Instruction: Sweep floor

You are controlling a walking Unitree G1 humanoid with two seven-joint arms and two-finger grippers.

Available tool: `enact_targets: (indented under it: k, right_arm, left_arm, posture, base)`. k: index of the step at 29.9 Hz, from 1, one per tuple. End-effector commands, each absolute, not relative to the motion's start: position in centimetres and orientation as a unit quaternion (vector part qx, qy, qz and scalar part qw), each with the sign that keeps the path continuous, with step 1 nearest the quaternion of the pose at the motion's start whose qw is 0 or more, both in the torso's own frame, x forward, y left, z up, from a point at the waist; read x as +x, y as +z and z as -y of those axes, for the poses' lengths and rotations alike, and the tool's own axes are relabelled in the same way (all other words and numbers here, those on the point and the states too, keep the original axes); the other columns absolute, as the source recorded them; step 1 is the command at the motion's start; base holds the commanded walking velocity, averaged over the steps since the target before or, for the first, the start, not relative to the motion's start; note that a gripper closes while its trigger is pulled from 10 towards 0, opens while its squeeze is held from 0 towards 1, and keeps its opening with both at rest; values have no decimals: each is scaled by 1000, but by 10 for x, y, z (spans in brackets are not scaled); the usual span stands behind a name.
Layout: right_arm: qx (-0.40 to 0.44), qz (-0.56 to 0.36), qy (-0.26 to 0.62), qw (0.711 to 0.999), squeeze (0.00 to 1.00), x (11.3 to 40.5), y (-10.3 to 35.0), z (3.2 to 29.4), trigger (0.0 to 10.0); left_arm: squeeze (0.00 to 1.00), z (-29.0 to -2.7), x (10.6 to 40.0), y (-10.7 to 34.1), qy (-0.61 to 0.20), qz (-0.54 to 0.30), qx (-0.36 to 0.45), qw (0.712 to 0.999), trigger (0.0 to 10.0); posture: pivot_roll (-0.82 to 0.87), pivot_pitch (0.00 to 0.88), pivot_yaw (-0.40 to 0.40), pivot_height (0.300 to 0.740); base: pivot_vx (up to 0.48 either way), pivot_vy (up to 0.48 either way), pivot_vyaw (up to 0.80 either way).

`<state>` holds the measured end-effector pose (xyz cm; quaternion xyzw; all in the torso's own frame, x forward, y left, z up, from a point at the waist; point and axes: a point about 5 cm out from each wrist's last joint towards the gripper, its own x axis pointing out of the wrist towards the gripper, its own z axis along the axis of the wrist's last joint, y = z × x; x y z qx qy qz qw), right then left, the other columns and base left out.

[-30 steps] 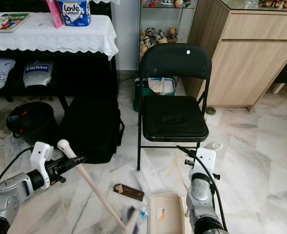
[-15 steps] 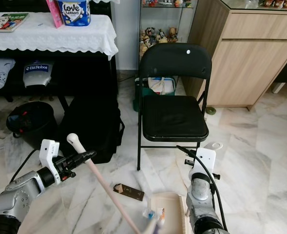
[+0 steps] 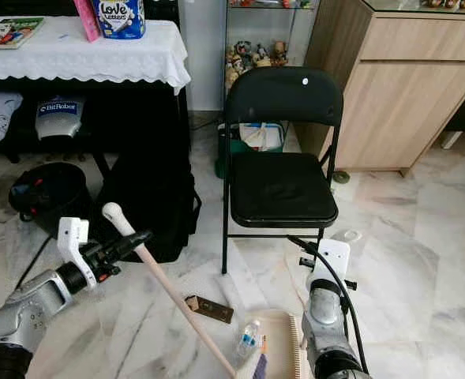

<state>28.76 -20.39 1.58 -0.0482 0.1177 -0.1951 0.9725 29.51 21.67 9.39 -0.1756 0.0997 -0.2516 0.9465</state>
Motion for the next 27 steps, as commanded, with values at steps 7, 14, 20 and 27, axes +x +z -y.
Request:
enact_targets:
  k: [7, 14, 20, 27]
  right_arm:
    - [-52, -165, -189, 967, 0, 275, -1, 202, 10000]
    - [-51, -165, -188, 967, 0, 275, -1, 201, 10000]
    - [-51, -165, -188, 967, 0, 275, -2, 201, 10000]
    - [-41, -151, -184, 970, 0, 276, 1, 199, 10000]
  left_arm:
    - [0, -254, 314, 140, -153, 12, -150, 977, 10000]
    - [0, -243, 313, 130, -171, -19, -82, 982, 10000]
    - [0, -249, 316, 123, -109, -12, -24, 994, 10000]
    - [0, -271, 316, 126, 27, 33, 8, 999, 10000]
  posture:
    - [-52, 88, -38, 740]
    - [-54, 90, -37, 740]
    - [-56, 92, -35, 740]
    - [-56, 91, -34, 740]
  base:
    - [0, 0, 0]
    - [0, 0, 0]
    - [0, 0, 0]
    - [0, 0, 0]
